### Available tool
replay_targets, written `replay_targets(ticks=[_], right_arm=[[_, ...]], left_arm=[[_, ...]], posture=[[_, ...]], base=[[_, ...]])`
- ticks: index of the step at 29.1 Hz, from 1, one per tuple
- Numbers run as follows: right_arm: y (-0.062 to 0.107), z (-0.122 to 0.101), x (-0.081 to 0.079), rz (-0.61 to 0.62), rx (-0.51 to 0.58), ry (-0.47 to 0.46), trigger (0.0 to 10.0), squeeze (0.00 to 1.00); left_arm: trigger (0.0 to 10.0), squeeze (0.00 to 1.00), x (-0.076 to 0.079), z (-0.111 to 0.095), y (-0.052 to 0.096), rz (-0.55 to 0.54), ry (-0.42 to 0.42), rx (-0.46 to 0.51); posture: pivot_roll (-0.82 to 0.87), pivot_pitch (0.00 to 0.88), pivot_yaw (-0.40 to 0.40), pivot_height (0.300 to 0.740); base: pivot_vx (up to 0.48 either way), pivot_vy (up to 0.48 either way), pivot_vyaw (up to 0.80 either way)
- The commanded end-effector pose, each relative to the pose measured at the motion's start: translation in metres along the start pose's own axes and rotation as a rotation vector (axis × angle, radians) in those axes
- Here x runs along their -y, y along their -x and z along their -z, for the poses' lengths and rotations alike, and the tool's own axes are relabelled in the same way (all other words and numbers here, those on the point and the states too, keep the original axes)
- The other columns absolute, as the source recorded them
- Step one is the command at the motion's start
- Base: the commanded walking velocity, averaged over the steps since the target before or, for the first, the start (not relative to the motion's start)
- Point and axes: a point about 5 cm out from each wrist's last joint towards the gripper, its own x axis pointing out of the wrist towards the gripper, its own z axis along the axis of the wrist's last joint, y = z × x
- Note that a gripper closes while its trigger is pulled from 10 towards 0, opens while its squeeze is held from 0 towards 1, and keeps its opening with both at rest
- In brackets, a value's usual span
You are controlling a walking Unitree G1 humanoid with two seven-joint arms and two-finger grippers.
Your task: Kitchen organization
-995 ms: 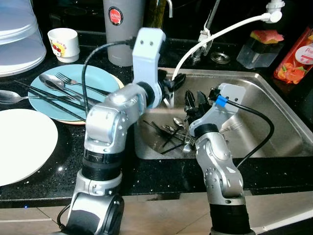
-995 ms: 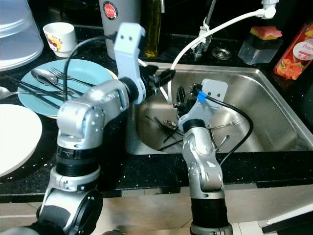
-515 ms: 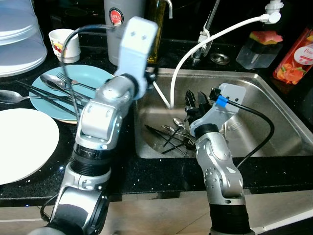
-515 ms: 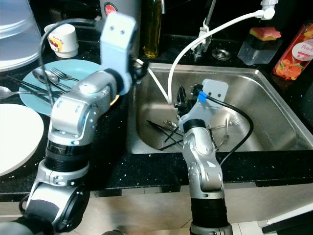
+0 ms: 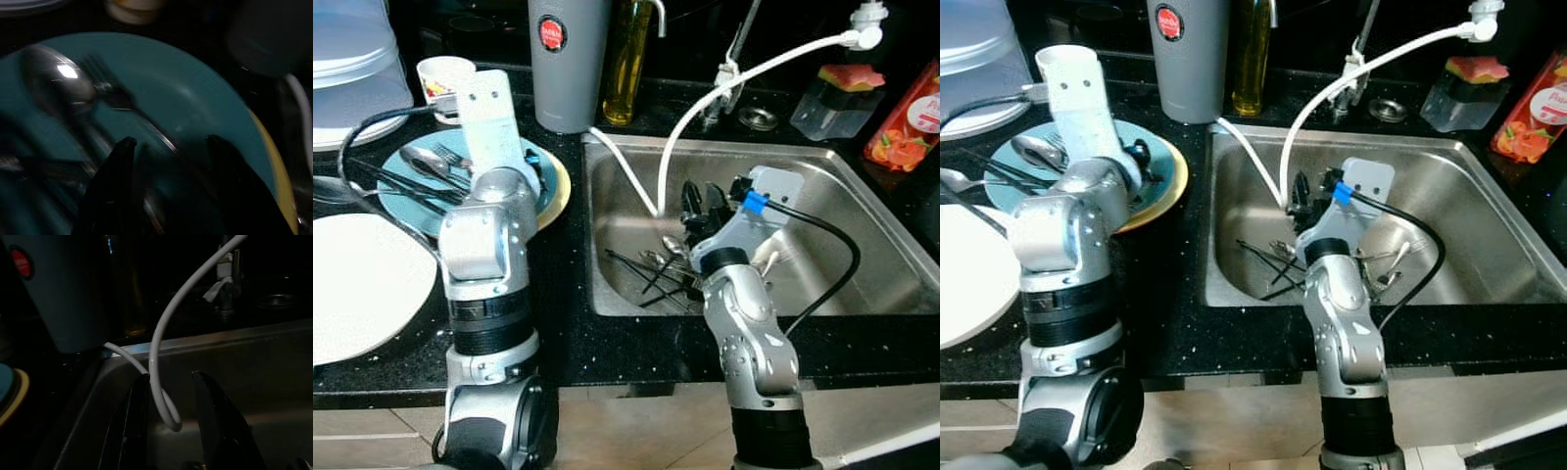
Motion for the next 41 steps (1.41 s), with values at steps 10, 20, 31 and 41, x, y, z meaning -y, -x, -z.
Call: replay_targets(ticks=[10, 20, 31, 41], right_arm=[[0.000, 0.004, 0.001, 0.009, -0.008, -0.005, 10.0, 0.00], [0.001, 0.003, 0.001, 0.009, -0.006, -0.006, 10.0, 0.00], [0.002, 0.003, 0.001, 0.011, -0.009, -0.005, 10.0, 0.00], [0.002, 0.003, 0.000, 0.009, -0.010, -0.006, 10.0, 0.00]], left_arm=[[10.0, 0.00, 0.006, 0.007, -0.014, 0.006, 0.184, -0.107], [10.0, 0.00, 0.009, 0.007, -0.039, 0.056, 0.292, -0.200], [2.8, 0.00, 0.000, 0.023, -0.055, -0.025, 0.343, -0.304], [0.0, 0.00, -0.007, 0.021, -0.063, -0.050, 0.360, -0.302]], posture=[[0.25, 0.064, -0.099, 0.740], [0.25, 0.066, -0.098, 0.740], [0.24, 0.072, -0.097, 0.740], [0.25, 0.070, -0.098, 0.740]], base=[[0.000, 0.000, 0.00], [0.000, 0.000, 0.00], [0.000, 0.000, 0.00], [0.000, 0.000, 0.00]])
